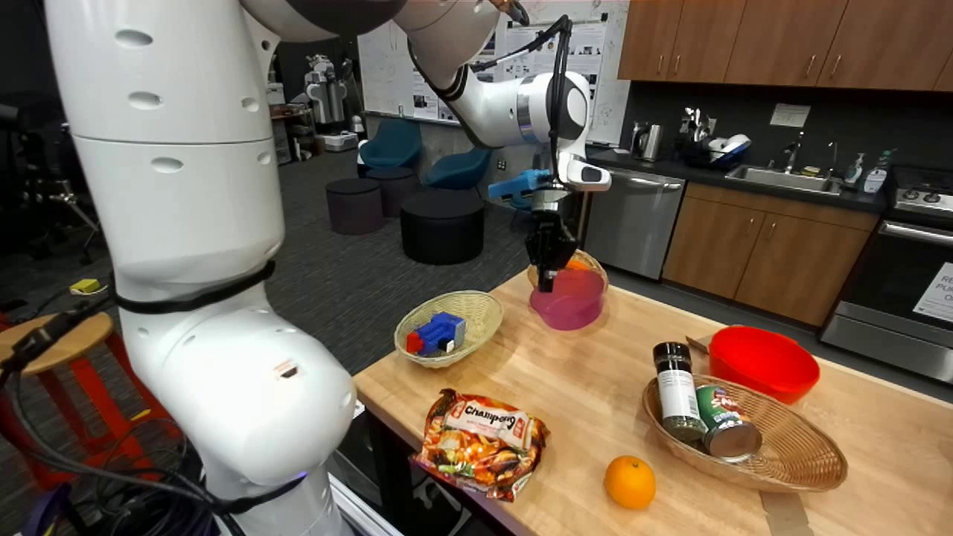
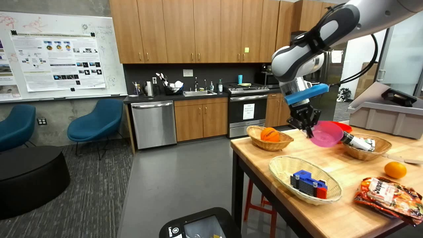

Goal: Move the pink bowl to the basket with the plush basketball and then place it back on the table

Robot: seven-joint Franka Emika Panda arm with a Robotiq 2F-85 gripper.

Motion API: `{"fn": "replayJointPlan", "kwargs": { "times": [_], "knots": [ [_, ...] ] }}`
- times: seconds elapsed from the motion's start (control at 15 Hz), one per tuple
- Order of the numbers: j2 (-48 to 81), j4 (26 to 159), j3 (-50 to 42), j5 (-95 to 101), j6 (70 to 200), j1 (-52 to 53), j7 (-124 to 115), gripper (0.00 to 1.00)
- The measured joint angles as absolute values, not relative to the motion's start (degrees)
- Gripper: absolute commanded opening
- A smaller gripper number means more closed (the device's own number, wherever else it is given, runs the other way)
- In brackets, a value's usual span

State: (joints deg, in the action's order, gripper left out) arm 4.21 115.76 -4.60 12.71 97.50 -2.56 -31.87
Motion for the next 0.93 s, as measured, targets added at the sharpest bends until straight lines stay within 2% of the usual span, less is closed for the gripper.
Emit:
{"fn": "replayJointPlan", "kwargs": {
  "times": [0.4,0.93],
  "knots": [
    [4.2,120.3,-4.7,12.1,98.7,-2.7,-32.1,0.01],
    [6.5,121.5,-5.9,16.4,110.5,-3.9,-32.4,0.01]
  ]
}}
